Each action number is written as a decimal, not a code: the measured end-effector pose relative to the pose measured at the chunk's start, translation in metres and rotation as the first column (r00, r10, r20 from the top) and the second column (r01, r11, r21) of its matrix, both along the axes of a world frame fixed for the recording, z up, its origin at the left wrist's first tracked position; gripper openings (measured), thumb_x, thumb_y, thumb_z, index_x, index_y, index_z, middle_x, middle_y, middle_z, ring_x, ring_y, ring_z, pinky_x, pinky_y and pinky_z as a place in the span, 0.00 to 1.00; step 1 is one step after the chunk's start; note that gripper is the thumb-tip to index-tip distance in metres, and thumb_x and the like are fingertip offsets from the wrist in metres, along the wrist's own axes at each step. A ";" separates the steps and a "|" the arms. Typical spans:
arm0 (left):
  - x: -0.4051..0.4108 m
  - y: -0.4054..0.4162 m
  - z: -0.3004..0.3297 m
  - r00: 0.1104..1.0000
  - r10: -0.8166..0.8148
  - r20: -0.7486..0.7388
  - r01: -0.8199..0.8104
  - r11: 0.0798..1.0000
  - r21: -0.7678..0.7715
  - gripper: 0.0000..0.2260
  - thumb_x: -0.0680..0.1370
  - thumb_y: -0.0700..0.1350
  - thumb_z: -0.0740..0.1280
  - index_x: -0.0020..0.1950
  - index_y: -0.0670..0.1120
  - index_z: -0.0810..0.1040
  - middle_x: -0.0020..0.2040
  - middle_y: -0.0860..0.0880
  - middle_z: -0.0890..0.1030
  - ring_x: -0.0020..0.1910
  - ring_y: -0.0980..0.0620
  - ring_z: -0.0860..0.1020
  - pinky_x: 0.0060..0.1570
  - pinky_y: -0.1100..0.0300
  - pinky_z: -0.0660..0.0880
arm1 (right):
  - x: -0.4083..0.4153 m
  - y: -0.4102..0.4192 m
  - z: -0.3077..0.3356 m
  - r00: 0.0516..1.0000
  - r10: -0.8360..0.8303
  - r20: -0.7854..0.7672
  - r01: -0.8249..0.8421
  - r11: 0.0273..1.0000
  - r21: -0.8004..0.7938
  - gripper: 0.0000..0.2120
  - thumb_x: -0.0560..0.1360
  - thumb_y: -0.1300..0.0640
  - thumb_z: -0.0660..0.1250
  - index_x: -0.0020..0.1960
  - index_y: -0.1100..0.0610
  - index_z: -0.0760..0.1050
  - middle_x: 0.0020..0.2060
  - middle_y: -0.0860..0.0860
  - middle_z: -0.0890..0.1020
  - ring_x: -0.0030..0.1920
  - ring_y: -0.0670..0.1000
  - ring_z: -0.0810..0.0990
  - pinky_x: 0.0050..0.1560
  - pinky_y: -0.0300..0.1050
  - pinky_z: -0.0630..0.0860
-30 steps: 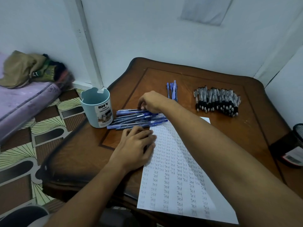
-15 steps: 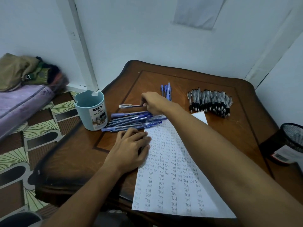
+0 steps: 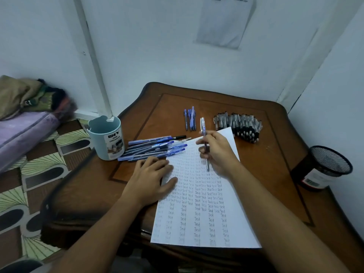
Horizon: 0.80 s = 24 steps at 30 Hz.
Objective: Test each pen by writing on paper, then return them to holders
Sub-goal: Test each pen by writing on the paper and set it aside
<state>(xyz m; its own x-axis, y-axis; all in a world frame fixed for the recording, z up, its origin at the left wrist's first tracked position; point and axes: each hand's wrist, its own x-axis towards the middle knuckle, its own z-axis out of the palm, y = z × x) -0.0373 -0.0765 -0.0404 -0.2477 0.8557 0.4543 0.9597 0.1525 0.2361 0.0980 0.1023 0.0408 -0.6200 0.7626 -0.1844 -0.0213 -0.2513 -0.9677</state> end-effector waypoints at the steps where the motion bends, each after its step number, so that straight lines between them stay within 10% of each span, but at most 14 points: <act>1: 0.000 0.000 0.000 1.000 -0.001 -0.009 0.001 1.000 0.000 0.22 0.77 0.64 0.58 0.58 0.52 0.83 0.61 0.55 0.81 0.60 0.55 0.69 0.53 0.51 0.65 | 0.009 -0.002 -0.001 1.000 -0.015 0.013 0.016 0.999 -0.033 0.07 0.83 0.63 0.58 0.58 0.60 0.74 0.40 0.56 0.75 0.29 0.47 0.66 0.27 0.40 0.61; 13: 0.002 -0.003 -0.001 0.995 -0.009 -0.100 0.014 0.999 0.043 0.19 0.78 0.61 0.57 0.56 0.55 0.83 0.57 0.55 0.82 0.58 0.54 0.70 0.50 0.50 0.70 | 0.080 -0.011 -0.018 0.934 -0.112 0.340 0.055 0.983 0.173 0.13 0.83 0.53 0.63 0.63 0.54 0.80 0.24 0.44 0.71 0.25 0.44 0.64 0.25 0.38 0.60; 20: 0.004 -0.001 0.002 0.993 -0.001 -0.122 0.006 0.999 0.038 0.19 0.78 0.62 0.57 0.57 0.55 0.83 0.57 0.55 0.82 0.58 0.54 0.70 0.49 0.52 0.68 | 0.081 0.007 -0.013 0.750 -0.203 0.630 -0.156 0.871 0.467 0.23 0.80 0.39 0.62 0.62 0.57 0.80 0.50 0.51 0.83 0.44 0.50 0.79 0.40 0.45 0.73; 24: 0.004 0.000 0.002 0.992 -0.006 -0.126 0.013 0.999 0.052 0.19 0.78 0.61 0.57 0.56 0.55 0.84 0.56 0.55 0.82 0.56 0.54 0.71 0.48 0.51 0.69 | 0.081 0.012 -0.004 0.744 -0.080 0.663 -0.178 0.933 0.312 0.16 0.81 0.44 0.65 0.59 0.56 0.73 0.38 0.54 0.82 0.30 0.49 0.73 0.29 0.42 0.68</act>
